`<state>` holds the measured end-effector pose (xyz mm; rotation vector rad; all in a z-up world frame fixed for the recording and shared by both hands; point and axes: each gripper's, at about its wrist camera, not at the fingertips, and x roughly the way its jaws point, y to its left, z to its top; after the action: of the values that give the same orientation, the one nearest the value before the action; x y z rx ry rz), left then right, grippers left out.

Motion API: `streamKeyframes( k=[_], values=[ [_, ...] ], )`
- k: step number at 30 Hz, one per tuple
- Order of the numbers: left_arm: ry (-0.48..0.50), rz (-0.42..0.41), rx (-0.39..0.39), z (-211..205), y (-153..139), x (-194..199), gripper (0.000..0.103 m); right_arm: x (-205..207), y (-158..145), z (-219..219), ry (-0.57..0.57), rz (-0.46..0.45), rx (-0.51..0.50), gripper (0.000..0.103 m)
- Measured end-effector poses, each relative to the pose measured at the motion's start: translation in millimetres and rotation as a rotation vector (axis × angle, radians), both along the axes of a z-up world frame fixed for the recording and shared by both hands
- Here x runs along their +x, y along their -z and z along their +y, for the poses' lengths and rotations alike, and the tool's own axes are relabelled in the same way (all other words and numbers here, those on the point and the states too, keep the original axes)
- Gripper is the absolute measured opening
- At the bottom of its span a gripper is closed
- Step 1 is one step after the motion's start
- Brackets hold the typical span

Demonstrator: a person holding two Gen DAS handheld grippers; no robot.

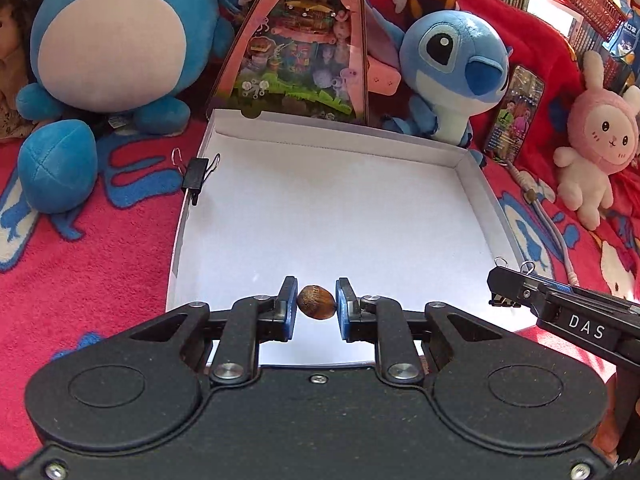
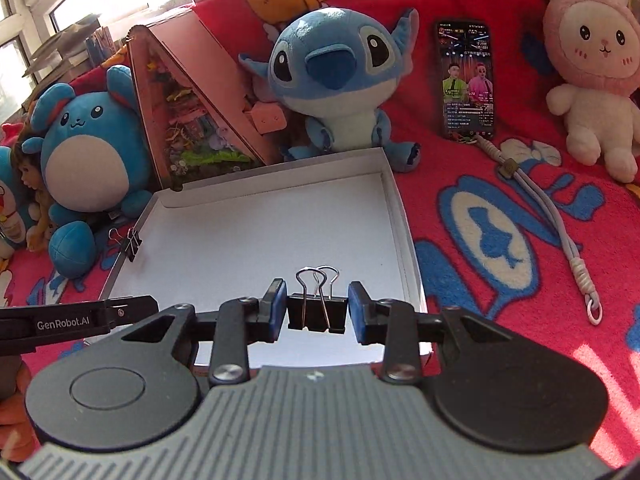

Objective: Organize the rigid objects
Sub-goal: 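Open the left gripper to drop the acorn in the box while the right gripper releases the binder clip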

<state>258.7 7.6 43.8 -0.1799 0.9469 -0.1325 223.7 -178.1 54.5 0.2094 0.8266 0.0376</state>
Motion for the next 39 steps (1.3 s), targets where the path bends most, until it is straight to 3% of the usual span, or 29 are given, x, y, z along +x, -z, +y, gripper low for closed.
streamKeyframes(
  k=[5,11,25,34,39],
  values=[
    [-0.002,0.02,0.003,-1.2,11.8,4.1,0.019,9.1,18.1,8.1,-0.016,0.04,-0.013,0.038],
    [-0.002,0.019,0.028,-2.3,21.5,6.5,0.019,12.1,29.5,16.1,-0.041,0.027,-0.051,0.039],
    [0.021,-0.028,0.076,-8.7,25.5,3.1,0.02,14.0,41.0,15.2,-0.045,0.031,-0.041,0.039],
    [0.009,-0.035,0.06,-6.9,25.8,0.8,0.02,11.2,40.7,13.1,-0.048,0.015,-0.03,0.04],
    [0.011,-0.052,0.03,-4.9,21.6,-5.7,0.031,7.4,38.2,13.0,-0.043,0.0,-0.025,0.045]
  ],
)
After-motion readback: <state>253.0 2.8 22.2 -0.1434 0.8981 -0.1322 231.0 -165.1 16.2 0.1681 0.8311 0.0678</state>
